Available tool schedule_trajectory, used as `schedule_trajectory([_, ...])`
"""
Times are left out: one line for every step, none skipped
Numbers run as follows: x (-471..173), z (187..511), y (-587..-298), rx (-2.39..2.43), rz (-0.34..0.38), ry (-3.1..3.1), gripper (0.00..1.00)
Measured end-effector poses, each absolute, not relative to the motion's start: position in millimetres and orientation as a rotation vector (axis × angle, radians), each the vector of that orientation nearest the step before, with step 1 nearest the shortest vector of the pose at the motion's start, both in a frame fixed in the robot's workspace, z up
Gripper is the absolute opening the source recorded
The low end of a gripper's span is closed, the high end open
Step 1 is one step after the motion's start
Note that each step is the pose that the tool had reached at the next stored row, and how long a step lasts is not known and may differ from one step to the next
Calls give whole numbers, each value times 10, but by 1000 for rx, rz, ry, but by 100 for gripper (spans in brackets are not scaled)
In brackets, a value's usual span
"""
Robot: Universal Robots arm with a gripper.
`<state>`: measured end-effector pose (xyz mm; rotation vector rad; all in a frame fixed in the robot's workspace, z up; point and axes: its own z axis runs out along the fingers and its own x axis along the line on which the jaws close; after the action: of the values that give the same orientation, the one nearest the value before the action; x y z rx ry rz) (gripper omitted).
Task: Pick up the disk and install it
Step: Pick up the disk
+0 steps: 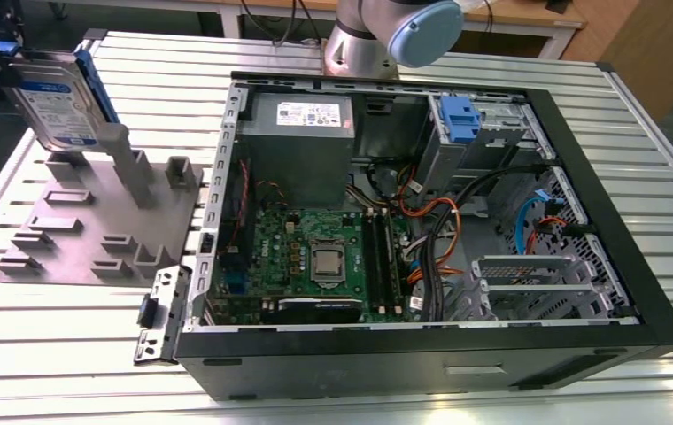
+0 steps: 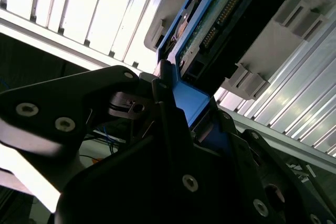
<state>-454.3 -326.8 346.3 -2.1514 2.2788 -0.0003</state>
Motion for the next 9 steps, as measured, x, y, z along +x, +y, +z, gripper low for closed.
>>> schedule_trajectory([-4543, 3464, -3268, -2151, 0, 2279, 36])
schedule_trajectory([-4543, 3464, -3268, -2151, 0, 2279, 36])
schedule_trajectory([-4543, 3465, -3268, -2151, 0, 2279, 36])
schedule_trajectory([-4543, 3469, -3268, -2152, 0, 2279, 36])
schedule_trajectory([-4543, 3470, -3268, -2151, 0, 2279, 36])
schedule_trajectory([-4543, 3472, -3268, -2151, 0, 2279, 36])
schedule_trajectory([-4543, 3474, -3268, -2151, 0, 2279, 36])
schedule_trajectory([-4543, 3476, -3268, -2151, 0, 2279, 36])
schedule_trajectory([-4543, 3478, -3268, -2151, 0, 2279, 36])
